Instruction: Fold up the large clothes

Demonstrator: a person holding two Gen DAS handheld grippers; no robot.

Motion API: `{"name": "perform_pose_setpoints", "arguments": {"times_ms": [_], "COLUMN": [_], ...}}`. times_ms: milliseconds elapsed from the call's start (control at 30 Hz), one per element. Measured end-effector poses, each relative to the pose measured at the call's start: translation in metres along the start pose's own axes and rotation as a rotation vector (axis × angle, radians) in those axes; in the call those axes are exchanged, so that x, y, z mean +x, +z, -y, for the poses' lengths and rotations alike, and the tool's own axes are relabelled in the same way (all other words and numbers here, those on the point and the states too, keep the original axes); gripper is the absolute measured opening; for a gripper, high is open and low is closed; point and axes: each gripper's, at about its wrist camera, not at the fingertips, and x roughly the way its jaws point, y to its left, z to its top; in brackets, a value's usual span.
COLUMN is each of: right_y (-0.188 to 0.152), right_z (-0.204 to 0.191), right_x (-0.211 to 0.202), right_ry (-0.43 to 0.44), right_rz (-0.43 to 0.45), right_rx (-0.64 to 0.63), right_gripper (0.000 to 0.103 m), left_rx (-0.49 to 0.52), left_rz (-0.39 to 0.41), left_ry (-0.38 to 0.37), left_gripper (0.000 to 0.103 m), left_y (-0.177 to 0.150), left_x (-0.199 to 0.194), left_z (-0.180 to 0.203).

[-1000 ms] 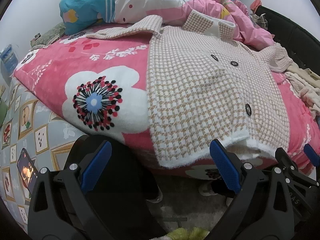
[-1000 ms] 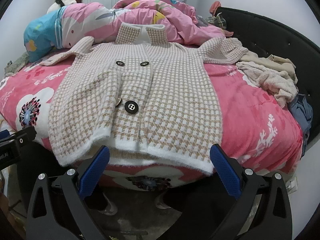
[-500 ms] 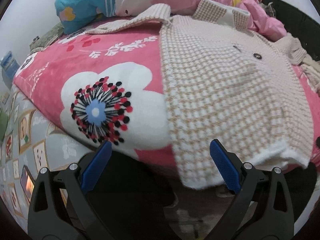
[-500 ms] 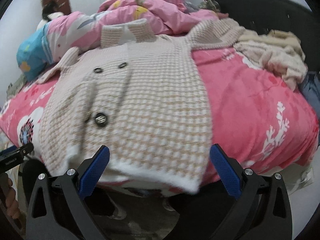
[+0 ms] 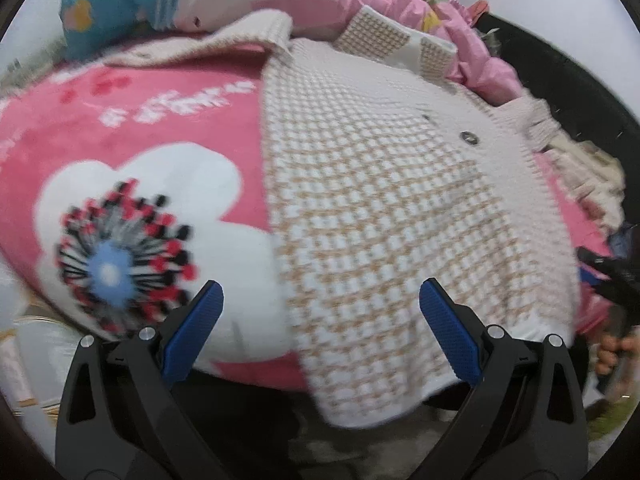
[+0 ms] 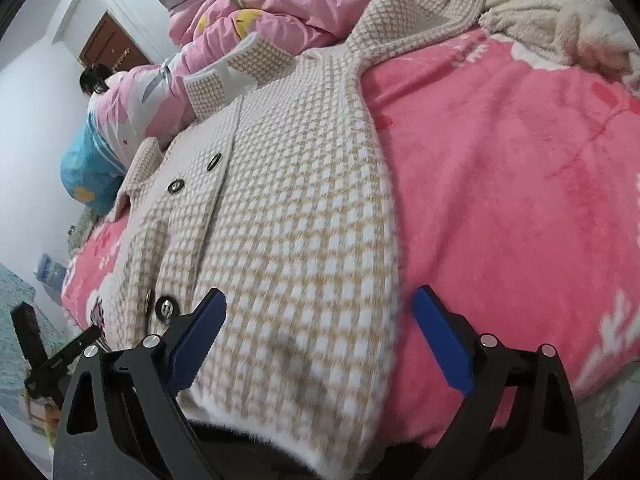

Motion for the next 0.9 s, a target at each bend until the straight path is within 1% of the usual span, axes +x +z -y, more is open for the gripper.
{"name": "perform_pose_setpoints", "arguments": {"times_ms": [33, 100, 167, 200, 267, 333, 367, 433, 500, 533, 600, 667, 733, 767, 800, 867, 900], "right_y": [0.003, 0.008, 0.010, 0.009, 0.002, -0.011, -0.016, -0.026, -0.025, -0.023, -0.017, -0.014, -0.016, -0.019, -0.021, -0.033, -0.036], "right_z": [0.001, 0.004, 0.009, 0.010, 0.014, 0.018, 0.020, 0.026, 0.032, 0.036, 0.041, 0.043, 0.041, 0.039, 0.036, 0.034, 0.035], "right_x": [0.002, 0.006, 0.007, 0.006, 0.001, -0.005, -0.008, -0.010, -0.008, -0.005, 0.007, 0.016, 0.016, 0.013, 0.011, 0.009, 0.010], "right_ry": [0.008, 0.029, 0.049, 0.053, 0.079, 0.120, 0.136, 0.183, 0.218, 0.243, 0.314, 0.344, 0.347, 0.364, 0.373, 0.379, 0.382], "right_rz": [0.005, 0.005, -0.002, -0.007, -0.024, -0.050, -0.057, -0.068, -0.066, -0.066, -0.062, -0.066, -0.070, -0.083, -0.092, -0.119, -0.128], "right_rx": [-0.003, 0.007, 0.028, 0.036, 0.045, 0.069, 0.076, 0.107, 0.142, 0.167, 0.224, 0.248, 0.251, 0.248, 0.246, 0.235, 0.241], "right_gripper": [0.088, 0.081, 0.077, 0.071, 0.064, 0.059, 0.056, 0.052, 0.048, 0.046, 0.044, 0.041, 0.039, 0.037, 0.036, 0.033, 0.030], "left_rx": [-0.012, -0.009, -0.007, -0.012, -0.027, -0.031, -0.031, -0.043, -0.064, -0.081, -0.119, -0.155, -0.199, -0.205, -0.202, -0.189, -0.190], "left_rz": [0.004, 0.009, 0.008, 0.002, -0.014, -0.020, -0.026, -0.033, -0.039, -0.041, -0.032, -0.014, -0.017, -0.015, -0.013, -0.024, -0.035], "left_ry": [-0.009, 0.018, 0.036, 0.034, 0.025, 0.004, -0.005, -0.022, -0.034, -0.038, -0.065, -0.092, -0.115, -0.128, -0.162, -0.191, -0.194], "left_gripper": [0.095, 0.095, 0.095, 0.095, 0.094, 0.086, 0.078, 0.071, 0.066, 0.065, 0.059, 0.053, 0.047, 0.041, 0.038, 0.037, 0.037], "left_y": [0.002, 0.007, 0.010, 0.010, 0.007, 0.003, -0.001, -0.008, -0.011, -0.011, -0.008, -0.004, -0.003, -0.003, -0.007, -0.015, -0.018], "left_x": [0.004, 0.011, 0.020, 0.023, 0.025, 0.022, 0.021, 0.019, 0.020, 0.020, 0.022, 0.023, 0.024, 0.022, 0.017, 0.013, 0.014], "left_z": [0.000, 0.002, 0.003, 0.003, -0.001, 0.000, -0.001, -0.002, -0.004, -0.006, -0.011, -0.016, -0.022, -0.022, -0.022, -0.022, -0.023]}}
